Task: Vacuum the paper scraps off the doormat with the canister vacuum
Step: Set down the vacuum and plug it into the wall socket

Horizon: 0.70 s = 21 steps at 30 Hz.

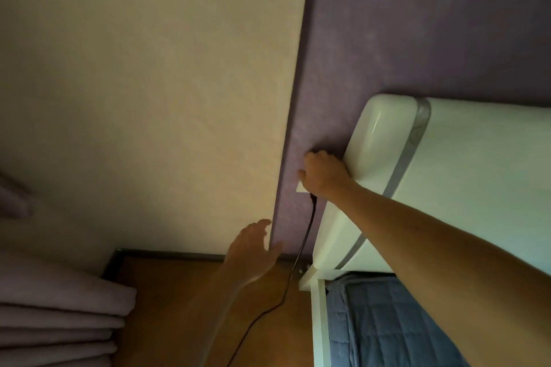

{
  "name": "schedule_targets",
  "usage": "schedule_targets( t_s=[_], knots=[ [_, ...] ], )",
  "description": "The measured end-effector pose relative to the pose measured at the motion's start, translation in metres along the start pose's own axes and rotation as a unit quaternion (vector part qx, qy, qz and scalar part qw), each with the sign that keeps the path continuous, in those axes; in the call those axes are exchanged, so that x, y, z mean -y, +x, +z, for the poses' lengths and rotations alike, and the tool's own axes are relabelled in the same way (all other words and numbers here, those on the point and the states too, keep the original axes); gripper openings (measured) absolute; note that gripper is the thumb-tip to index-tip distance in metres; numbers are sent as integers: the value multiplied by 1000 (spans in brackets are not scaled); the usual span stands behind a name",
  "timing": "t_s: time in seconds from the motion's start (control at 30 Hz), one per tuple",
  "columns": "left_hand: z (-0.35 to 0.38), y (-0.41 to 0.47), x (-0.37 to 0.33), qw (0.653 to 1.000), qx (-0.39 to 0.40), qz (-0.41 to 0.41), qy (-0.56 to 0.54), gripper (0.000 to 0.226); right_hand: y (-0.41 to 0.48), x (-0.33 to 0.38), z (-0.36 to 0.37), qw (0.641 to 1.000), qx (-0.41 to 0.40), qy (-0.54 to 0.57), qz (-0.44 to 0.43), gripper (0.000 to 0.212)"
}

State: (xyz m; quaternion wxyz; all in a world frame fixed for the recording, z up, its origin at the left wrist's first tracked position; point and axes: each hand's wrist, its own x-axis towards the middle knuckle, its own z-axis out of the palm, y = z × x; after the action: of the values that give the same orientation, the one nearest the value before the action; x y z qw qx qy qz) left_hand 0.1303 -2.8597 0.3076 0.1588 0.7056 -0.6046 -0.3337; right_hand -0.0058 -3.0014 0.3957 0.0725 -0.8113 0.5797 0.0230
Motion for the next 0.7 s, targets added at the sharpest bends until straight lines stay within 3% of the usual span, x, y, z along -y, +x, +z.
schedule_targets(
  t_s=[0.1, 0.23, 0.7],
  knots=[
    [-58, -1, -18, 996, 12, -27, 85, 76, -10, 3, -47, 998, 4, -30, -58, 31],
    [-134, -18, -49, 984, -8, -33, 176, 81, -30, 6, -105, 994, -8, -5, -108, 43],
    [-306, -134, -114, 951, -142, -40, 270, 77, -130, 58, -262, 982, -46, -85, -163, 68]
  ],
)
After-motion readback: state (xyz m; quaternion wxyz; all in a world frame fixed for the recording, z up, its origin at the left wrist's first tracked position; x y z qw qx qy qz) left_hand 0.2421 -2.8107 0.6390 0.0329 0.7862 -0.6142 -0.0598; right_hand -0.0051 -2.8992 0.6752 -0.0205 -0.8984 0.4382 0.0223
